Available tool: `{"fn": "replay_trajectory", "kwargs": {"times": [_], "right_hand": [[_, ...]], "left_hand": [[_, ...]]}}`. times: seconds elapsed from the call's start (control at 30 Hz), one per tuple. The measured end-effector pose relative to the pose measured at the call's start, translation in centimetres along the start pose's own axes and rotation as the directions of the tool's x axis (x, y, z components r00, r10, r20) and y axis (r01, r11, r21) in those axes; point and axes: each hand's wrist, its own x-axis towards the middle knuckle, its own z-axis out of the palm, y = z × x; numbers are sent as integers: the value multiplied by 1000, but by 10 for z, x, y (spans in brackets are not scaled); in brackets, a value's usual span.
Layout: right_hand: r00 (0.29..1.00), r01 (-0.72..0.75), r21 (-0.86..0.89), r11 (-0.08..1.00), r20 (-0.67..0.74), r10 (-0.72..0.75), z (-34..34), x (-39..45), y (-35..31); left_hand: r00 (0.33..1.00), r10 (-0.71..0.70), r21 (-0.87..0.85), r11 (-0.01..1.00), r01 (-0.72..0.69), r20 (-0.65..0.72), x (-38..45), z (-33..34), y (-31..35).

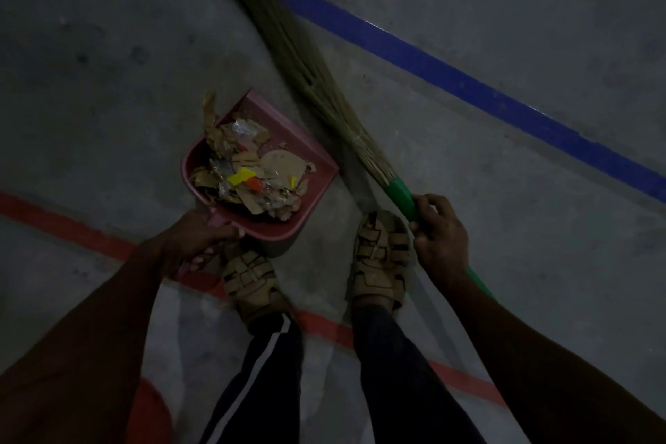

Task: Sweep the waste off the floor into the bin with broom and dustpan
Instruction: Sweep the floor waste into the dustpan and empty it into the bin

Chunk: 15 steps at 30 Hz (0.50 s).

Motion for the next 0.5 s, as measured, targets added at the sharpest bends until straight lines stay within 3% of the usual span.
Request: {"fn": "replay_trajectory", "kwargs": {"times": [0.27, 0.5], "right_hand": [[999, 20, 64, 998, -33, -17, -34, -10, -21], [975, 72, 183, 981, -221, -30, -99, -2, -81]], "left_hand": [[998, 49, -68, 997, -47, 29, -25, 6, 5], [983, 180, -254, 953, -167, 29, -110, 7, 29]]}}
